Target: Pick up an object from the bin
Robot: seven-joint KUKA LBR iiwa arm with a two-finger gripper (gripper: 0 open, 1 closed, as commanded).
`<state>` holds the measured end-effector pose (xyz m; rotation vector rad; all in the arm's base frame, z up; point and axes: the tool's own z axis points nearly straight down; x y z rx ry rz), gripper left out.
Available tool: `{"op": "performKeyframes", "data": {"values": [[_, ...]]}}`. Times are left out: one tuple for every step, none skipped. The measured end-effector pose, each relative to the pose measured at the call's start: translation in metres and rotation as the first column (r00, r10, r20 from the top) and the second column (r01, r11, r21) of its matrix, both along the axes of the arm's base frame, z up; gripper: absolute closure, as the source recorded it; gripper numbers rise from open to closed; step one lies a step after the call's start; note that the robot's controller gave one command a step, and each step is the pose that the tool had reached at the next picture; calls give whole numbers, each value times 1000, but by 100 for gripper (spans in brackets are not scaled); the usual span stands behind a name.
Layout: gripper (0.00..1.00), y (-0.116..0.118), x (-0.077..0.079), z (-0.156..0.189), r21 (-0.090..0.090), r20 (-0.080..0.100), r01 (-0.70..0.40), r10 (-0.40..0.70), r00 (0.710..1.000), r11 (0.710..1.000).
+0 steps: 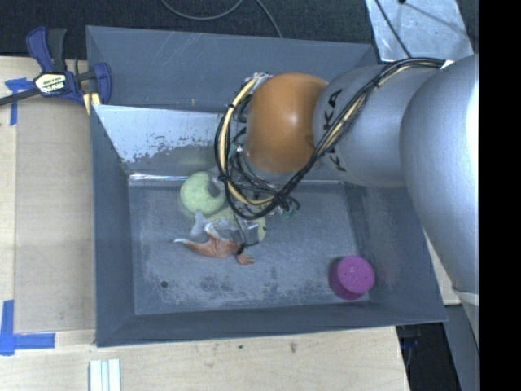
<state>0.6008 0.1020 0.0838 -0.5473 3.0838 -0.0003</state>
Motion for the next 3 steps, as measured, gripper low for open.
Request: {"op": "performKeyframes", "data": {"values": [[100,0,-1,-3,12,17,302,-303,953,953],[100,0,-1,-3,12,17,302,-302,953,953],[100,0,-1,-1,11,16,302,-302,953,953]]}}
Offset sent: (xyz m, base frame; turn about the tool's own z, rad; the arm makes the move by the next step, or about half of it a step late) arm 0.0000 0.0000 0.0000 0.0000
